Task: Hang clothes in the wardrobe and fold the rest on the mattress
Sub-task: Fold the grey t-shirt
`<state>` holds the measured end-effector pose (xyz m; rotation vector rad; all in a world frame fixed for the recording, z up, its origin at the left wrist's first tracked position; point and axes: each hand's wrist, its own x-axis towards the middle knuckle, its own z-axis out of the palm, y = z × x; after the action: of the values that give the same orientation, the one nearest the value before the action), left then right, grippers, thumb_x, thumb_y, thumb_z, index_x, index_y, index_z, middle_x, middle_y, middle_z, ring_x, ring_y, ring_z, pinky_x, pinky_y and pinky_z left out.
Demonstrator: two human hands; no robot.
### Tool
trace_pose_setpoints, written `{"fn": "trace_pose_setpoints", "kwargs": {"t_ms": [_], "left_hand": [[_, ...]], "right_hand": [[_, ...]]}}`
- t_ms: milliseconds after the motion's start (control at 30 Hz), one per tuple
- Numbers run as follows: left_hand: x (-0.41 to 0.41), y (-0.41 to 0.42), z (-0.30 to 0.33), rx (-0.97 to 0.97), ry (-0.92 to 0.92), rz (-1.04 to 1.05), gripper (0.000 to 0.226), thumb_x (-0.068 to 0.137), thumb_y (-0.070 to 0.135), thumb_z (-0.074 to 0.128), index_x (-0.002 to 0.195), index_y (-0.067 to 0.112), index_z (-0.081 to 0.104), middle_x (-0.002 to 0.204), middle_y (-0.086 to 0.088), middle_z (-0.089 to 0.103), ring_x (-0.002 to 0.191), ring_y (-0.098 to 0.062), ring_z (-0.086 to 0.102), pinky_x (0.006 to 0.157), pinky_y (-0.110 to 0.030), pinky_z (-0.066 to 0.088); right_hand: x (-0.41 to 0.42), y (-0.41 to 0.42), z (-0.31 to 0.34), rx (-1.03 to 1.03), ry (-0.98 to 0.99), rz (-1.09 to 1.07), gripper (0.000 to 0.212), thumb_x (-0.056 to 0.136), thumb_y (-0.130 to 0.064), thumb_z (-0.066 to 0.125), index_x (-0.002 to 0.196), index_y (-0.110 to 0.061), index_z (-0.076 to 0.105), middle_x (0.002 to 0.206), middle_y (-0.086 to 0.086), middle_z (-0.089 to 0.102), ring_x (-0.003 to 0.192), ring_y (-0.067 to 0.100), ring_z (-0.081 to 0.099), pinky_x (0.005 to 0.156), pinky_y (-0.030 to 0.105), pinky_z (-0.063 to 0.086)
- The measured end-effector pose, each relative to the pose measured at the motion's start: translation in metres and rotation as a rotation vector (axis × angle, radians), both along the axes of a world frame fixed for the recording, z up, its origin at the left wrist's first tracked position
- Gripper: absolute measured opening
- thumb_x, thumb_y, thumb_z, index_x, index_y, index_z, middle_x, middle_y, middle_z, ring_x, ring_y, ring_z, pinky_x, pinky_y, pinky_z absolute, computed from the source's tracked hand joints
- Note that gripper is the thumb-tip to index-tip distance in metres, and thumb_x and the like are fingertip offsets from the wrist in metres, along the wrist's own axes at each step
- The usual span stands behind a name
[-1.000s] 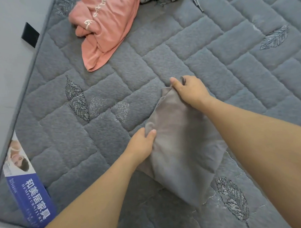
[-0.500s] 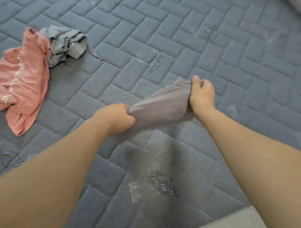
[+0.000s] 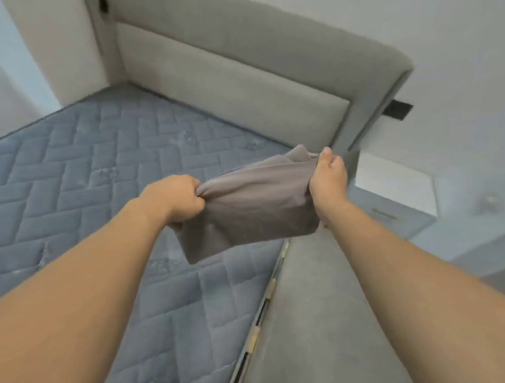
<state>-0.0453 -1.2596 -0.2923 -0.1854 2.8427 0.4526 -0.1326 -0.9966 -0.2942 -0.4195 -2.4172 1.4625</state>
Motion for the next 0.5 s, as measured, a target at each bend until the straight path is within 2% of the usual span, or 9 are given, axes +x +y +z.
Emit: {"fn": "trace_pose_setpoints", "kwargs": {"t_ms": [100, 167, 233, 333, 433, 500], "left_hand": [[-0.029, 0.082, 0.062, -0.057, 0.102, -0.18, 0.005, 0.084, 0.023, 0.048, 0.082, 0.022, 0.052, 0.083, 0.002, 0.061, 0.068, -0.018, 0.059, 0.075, -0.035, 0.053], [-0.043, 0.142, 0.104, -0.085, 0.155, -0.289, 0.005, 0.08, 0.016, 0.048, 0.082, 0.021, 0.047, 0.078, 0.002, 0.057, 0.068, -0.018, 0.056, 0.067, -0.034, 0.046], [-0.057, 0.2, 0.145, -0.101, 0.202, -0.386, 0.013, 0.076, 0.009, 0.047, 0.083, 0.019, 0.044, 0.074, -0.001, 0.054, 0.062, -0.016, 0.052, 0.057, -0.033, 0.041], [-0.075, 0.285, 0.202, -0.089, 0.292, -0.509, 0.016, 0.074, 0.005, 0.045, 0.082, 0.019, 0.042, 0.078, -0.007, 0.053, 0.059, -0.021, 0.054, 0.048, -0.03, 0.038], [-0.092, 0.374, 0.251, -0.018, 0.381, -0.609, 0.019, 0.073, 0.001, 0.043, 0.076, 0.019, 0.045, 0.074, -0.008, 0.055, 0.053, -0.024, 0.061, 0.04, -0.025, 0.041], [-0.102, 0.433, 0.279, 0.006, 0.449, -0.653, 0.021, 0.075, -0.002, 0.045, 0.073, 0.018, 0.052, 0.073, -0.009, 0.06, 0.057, -0.024, 0.062, 0.045, -0.024, 0.042]], "right_hand": [[0.026, 0.095, 0.064, -0.091, -0.006, -0.185, 0.054, 0.103, -0.048, 0.029, 0.118, -0.007, 0.06, 0.124, 0.014, 0.062, 0.115, 0.032, 0.055, 0.09, 0.033, 0.039], [0.05, 0.156, 0.108, -0.184, 0.013, -0.211, 0.056, 0.091, -0.053, 0.037, 0.113, -0.009, 0.063, 0.115, 0.01, 0.065, 0.107, 0.031, 0.058, 0.092, 0.039, 0.045], [0.078, 0.217, 0.15, -0.294, 0.065, -0.174, 0.051, 0.076, -0.044, 0.047, 0.109, -0.007, 0.061, 0.103, 0.005, 0.063, 0.094, 0.026, 0.058, 0.081, 0.037, 0.047], [0.115, 0.306, 0.202, -0.334, 0.073, -0.133, 0.061, 0.057, -0.022, 0.047, 0.116, -0.007, 0.05, 0.102, 0.005, 0.055, 0.089, 0.022, 0.055, 0.076, 0.034, 0.044], [0.139, 0.385, 0.241, -0.299, 0.128, -0.216, 0.056, 0.05, -0.014, 0.042, 0.107, -0.016, 0.047, 0.096, 0.001, 0.054, 0.081, 0.018, 0.052, 0.065, 0.029, 0.04], [0.149, 0.434, 0.26, -0.344, 0.223, -0.294, 0.048, 0.051, -0.011, 0.043, 0.098, -0.019, 0.051, 0.091, 0.0, 0.057, 0.077, 0.016, 0.054, 0.063, 0.027, 0.042]]}}
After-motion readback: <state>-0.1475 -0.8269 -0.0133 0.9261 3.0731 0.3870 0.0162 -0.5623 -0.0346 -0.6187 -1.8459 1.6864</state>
